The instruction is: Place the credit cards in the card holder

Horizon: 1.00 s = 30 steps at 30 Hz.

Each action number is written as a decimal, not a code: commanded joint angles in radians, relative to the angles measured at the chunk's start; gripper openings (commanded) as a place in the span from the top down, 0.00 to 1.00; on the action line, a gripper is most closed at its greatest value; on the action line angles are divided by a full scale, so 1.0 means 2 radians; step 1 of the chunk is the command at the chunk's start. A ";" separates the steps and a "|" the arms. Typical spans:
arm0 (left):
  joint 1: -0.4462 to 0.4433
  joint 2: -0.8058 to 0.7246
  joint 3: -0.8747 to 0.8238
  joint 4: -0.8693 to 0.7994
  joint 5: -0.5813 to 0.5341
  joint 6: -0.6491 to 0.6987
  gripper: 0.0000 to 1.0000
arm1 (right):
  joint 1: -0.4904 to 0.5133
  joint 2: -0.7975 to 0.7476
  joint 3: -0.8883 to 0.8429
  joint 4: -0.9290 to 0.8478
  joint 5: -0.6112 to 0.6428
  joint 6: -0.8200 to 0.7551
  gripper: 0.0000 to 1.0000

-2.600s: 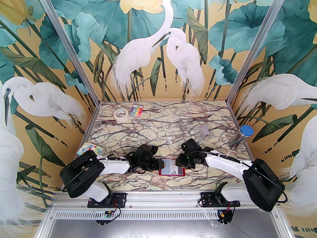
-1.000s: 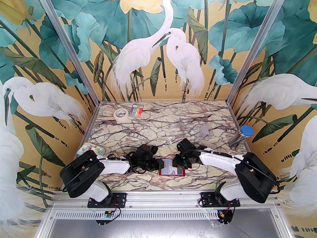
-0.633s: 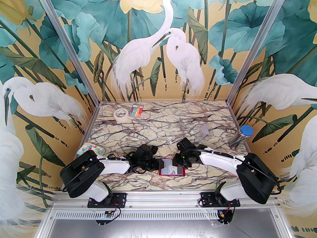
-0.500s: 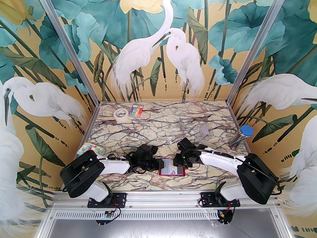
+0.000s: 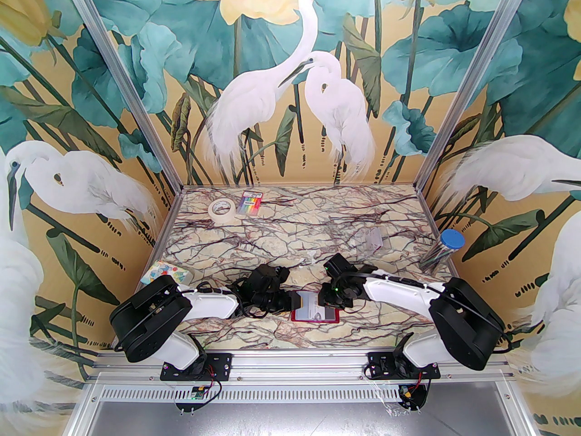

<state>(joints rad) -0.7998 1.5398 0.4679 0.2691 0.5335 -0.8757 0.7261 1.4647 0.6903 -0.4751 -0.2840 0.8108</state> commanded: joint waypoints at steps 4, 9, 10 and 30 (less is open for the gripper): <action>-0.005 0.028 -0.004 -0.028 -0.035 0.014 0.54 | 0.009 0.012 0.010 0.003 0.000 -0.006 0.76; -0.005 0.028 -0.005 -0.028 -0.035 0.014 0.54 | 0.013 0.014 0.015 0.002 0.000 -0.007 0.76; -0.005 0.028 -0.005 -0.027 -0.035 0.014 0.54 | 0.013 0.015 0.016 0.001 0.001 -0.007 0.76; -0.005 0.028 -0.005 -0.027 -0.035 0.014 0.54 | 0.033 0.042 0.043 0.002 0.001 -0.004 0.77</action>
<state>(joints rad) -0.7998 1.5398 0.4679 0.2691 0.5335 -0.8757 0.7807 1.5333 0.7570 -0.4782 -0.2836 0.8108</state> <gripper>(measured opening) 0.457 0.228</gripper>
